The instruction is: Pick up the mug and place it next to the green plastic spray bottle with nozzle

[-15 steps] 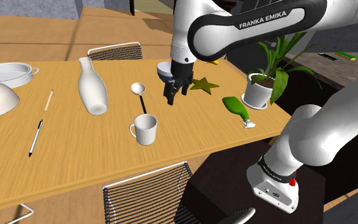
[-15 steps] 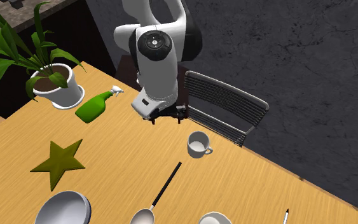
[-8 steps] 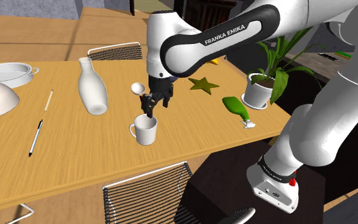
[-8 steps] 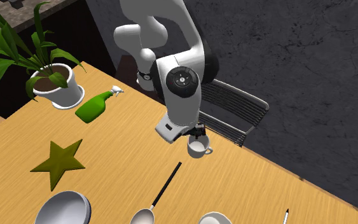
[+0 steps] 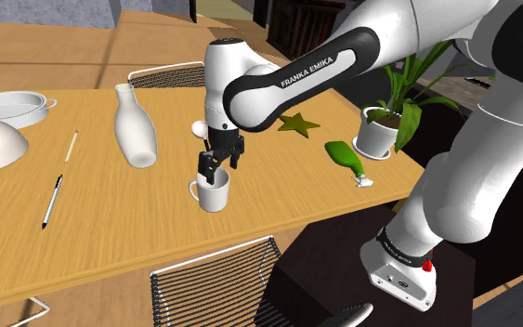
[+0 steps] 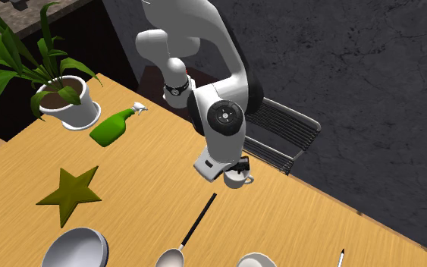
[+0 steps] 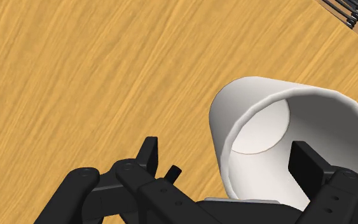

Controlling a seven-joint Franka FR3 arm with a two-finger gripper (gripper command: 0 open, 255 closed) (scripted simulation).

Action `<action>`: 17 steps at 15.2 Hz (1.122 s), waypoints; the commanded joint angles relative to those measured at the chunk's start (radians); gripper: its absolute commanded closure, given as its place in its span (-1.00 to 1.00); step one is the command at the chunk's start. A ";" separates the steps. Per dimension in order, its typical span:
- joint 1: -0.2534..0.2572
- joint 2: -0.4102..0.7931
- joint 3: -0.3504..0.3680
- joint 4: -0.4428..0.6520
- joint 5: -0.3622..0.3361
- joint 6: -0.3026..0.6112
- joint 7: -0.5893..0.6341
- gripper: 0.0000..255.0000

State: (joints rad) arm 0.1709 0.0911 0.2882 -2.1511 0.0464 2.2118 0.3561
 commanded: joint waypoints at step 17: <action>0.001 0.012 0.000 -0.010 -0.004 0.023 0.003 1.00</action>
State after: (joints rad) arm 0.1722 0.1033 0.2883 -2.1613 0.0427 2.2346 0.3589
